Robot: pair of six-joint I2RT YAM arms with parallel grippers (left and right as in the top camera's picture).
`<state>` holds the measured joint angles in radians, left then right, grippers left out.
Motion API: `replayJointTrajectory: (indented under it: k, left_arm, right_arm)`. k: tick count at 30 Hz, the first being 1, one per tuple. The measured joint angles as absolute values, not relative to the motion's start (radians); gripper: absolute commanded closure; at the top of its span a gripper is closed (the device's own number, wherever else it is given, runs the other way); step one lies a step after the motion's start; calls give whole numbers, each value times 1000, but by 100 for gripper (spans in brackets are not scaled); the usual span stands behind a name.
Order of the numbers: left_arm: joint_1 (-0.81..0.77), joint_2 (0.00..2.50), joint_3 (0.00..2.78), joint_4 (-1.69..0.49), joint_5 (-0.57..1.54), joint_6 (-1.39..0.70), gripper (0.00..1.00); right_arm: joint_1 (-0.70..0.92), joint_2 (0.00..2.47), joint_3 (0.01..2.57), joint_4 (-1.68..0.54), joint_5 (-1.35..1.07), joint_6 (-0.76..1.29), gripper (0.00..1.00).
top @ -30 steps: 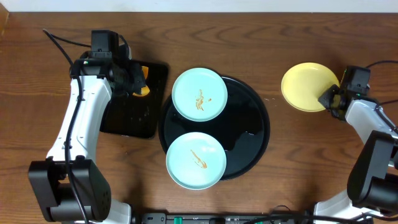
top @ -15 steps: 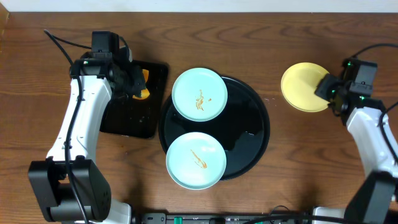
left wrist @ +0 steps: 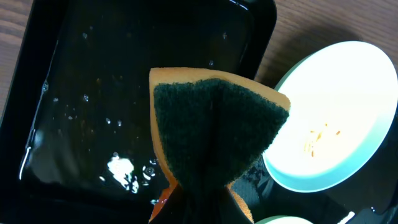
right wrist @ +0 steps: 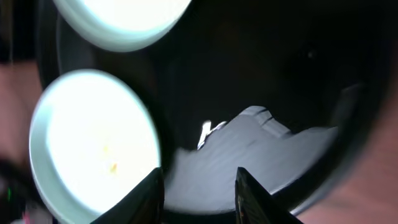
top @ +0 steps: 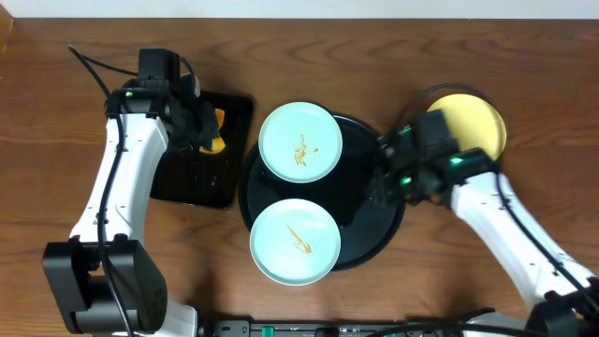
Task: Clean dirty plates on tray and stack at the side
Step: 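Move the right gripper to the rim of the lower light-blue plate and grasp it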
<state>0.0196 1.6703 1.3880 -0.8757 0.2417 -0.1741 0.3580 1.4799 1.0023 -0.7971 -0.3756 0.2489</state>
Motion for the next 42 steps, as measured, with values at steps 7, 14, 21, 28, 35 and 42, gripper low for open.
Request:
replayJointTrajectory:
  k: [7, 14, 21, 28, 35, 42]
  left_arm:
    - [20, 1670, 1388, -876, 241, -174, 92]
    - [20, 1670, 1388, -875, 242, -174, 92]
    - [20, 1670, 1388, -875, 241, -174, 92]
    - [20, 1670, 1388, -876, 242, -166, 92]
    - [20, 1670, 1388, -884, 242, -159, 92]
    - [19, 1670, 1388, -886, 242, -159, 92]
  right_arm:
    - [529, 1564, 1001, -820, -388, 290, 53]
    - [603, 1626, 992, -825, -390, 331, 61]
    - [640, 1697, 973, -821, -391, 392, 80]
    - [651, 1731, 972, -793, -390, 421, 89]
    - [651, 1744, 970, -756, -385, 441, 85]
    - [651, 1744, 960, -741, -376, 461, 99]
